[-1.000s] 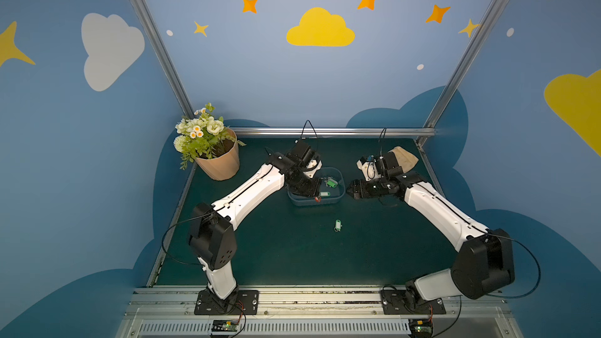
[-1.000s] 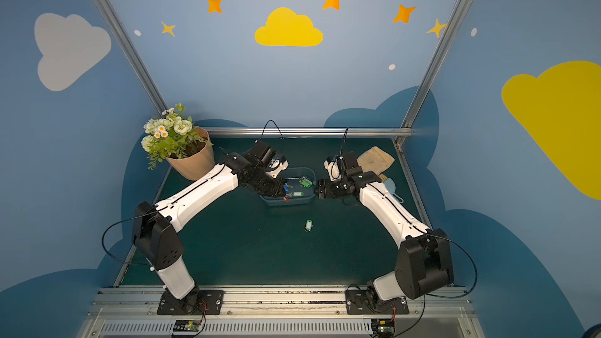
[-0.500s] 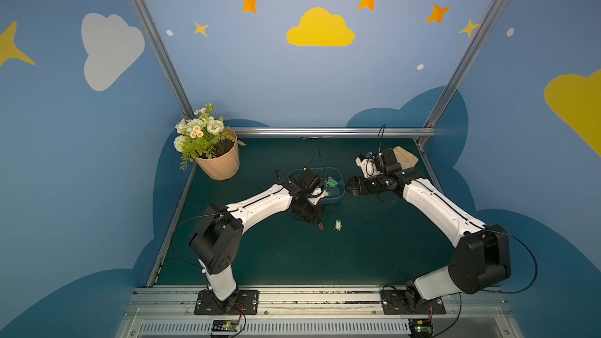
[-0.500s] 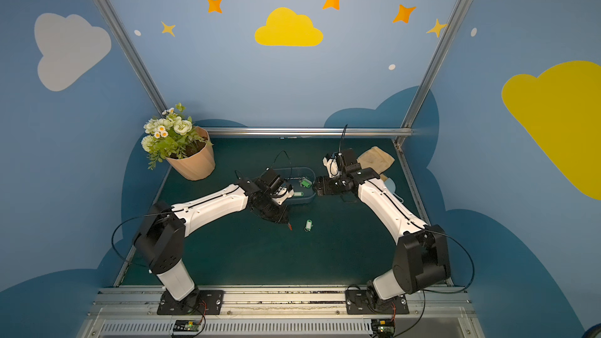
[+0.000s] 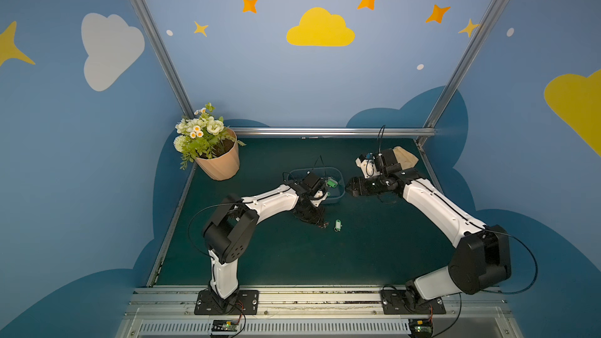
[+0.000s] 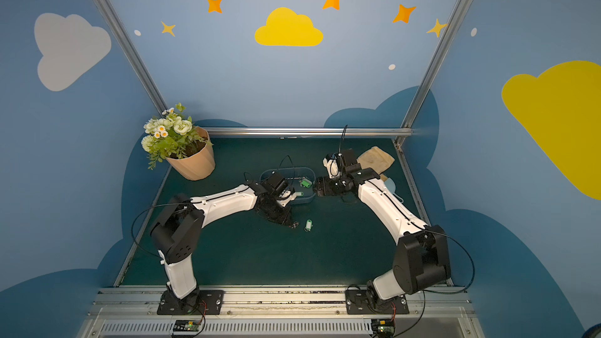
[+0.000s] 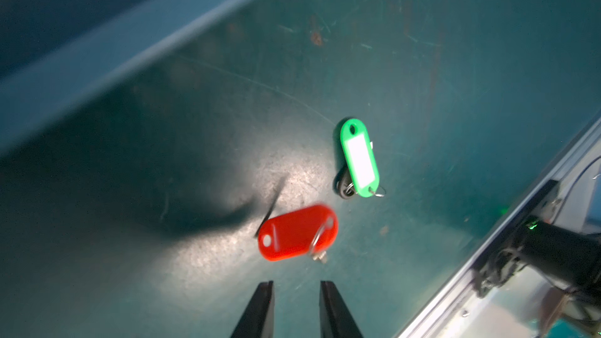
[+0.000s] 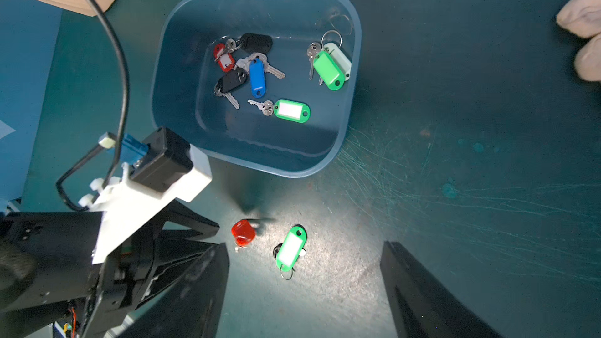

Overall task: Take the keys out of the storage box
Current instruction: Place the key at the center of the board.

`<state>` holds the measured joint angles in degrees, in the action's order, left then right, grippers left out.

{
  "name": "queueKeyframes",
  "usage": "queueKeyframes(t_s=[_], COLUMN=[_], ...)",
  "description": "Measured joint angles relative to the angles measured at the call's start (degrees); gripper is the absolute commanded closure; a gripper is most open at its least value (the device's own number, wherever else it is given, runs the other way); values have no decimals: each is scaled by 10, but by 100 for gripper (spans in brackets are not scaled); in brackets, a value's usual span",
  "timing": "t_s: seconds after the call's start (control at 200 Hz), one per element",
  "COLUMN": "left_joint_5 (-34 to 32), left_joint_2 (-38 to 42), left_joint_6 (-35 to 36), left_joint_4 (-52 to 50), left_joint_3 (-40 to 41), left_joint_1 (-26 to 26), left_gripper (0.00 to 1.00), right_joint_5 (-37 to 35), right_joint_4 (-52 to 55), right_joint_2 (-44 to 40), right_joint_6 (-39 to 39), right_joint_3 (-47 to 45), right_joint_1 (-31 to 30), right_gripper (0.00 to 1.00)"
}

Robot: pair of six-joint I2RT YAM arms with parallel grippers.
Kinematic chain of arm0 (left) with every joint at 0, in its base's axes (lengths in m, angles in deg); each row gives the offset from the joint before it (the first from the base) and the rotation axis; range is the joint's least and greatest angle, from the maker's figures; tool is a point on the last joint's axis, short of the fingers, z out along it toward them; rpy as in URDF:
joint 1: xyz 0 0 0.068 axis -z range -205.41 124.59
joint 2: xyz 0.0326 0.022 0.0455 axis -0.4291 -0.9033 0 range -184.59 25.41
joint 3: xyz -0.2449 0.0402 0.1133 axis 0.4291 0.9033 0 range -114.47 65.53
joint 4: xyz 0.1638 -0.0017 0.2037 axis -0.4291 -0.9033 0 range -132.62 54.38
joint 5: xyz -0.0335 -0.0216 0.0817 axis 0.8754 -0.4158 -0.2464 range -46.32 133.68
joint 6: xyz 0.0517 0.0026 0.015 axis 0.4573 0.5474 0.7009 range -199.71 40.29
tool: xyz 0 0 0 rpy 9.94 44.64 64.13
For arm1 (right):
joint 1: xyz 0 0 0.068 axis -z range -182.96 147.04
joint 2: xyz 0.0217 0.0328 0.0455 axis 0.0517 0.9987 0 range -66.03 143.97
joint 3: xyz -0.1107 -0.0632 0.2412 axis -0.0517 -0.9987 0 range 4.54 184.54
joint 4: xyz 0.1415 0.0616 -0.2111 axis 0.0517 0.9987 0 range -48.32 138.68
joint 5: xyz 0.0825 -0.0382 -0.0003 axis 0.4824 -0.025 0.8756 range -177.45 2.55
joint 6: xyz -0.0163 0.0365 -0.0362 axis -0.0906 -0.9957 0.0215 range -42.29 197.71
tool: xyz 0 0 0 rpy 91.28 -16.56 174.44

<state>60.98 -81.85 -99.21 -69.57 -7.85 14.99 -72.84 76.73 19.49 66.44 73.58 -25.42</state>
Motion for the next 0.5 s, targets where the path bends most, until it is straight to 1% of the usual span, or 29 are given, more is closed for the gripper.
queueKeyframes(t_s=[0.11, 0.24, 0.285, 0.315, 0.325, 0.406, 0.501], left_joint_5=[-6, -14, -15, -16, -16, -14, -2], left_joint_2=[0, 8, 15, 22, 25, 52, 99], left_joint_6=[-2, -2, -1, -2, 3, -2, -7], left_joint_4=[0, -5, -9, -12, -12, -20, -19], left_joint_3=[0, 0, 0, 0, 0, 0, -2], left_joint_1=[-5, -17, -23, -29, -31, -54, -103], left_gripper=[39, 33, 18, 2, 1, 0, 0], right_joint_5=[0, 1, 1, 1, 1, 2, 5], right_joint_4=[5, 14, 18, 20, 21, 24, 25], right_joint_2=[0, 1, 3, 5, 7, 14, 32], right_joint_6=[5, 12, 14, 15, 16, 24, 30], right_joint_3=[2, 12, 21, 27, 30, 52, 84], right_joint_1=[-2, -4, -5, -7, -8, -19, -48], right_gripper=[20, 20, 20, 20, 20, 21, 23])
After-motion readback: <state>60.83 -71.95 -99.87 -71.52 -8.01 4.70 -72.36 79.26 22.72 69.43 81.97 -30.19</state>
